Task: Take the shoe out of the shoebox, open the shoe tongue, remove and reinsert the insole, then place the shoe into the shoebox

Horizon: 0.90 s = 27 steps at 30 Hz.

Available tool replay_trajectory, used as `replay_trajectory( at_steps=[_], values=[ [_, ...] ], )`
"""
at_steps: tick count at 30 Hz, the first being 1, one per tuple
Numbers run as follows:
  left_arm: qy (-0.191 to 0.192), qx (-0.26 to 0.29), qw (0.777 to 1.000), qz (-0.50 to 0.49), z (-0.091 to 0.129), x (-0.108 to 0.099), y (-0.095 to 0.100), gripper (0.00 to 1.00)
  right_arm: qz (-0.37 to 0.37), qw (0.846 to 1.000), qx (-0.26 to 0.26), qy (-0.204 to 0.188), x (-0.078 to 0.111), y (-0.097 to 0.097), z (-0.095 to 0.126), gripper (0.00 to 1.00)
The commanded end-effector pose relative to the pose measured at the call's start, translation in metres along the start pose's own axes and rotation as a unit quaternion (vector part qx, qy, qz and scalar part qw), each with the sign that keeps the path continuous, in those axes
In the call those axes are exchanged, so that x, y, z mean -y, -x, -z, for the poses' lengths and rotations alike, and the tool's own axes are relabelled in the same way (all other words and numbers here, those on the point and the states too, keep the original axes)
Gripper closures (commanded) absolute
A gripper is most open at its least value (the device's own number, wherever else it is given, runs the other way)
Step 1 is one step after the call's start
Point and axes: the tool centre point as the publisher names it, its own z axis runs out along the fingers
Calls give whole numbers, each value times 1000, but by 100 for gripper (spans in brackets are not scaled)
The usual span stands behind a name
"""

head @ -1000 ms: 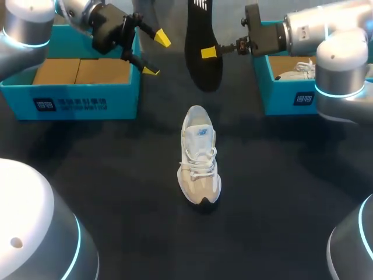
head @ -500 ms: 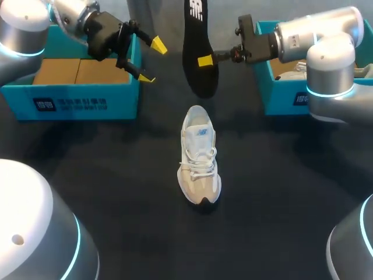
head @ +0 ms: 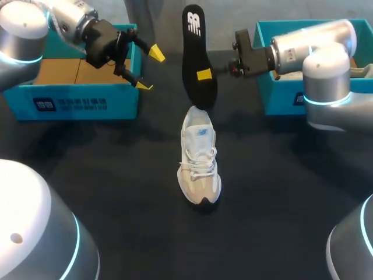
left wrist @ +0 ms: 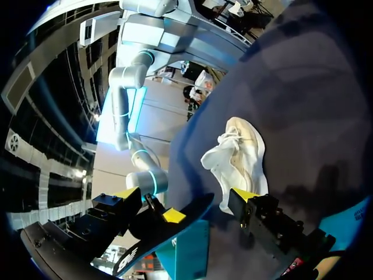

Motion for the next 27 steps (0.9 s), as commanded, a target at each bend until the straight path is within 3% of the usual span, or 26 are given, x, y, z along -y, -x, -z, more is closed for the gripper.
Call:
replay_trajectory(
  at_steps=[1, 27],
  values=[
    [2, 0, 1000, 3, -2, 3, -6, 0, -2, 1000, 2, 6, 9, -2, -2, 100],
    [3, -5, 1000, 15, -7, 6, -19, 0, -30, 999, 0, 11, 44, 1, -1, 100]
  ],
)
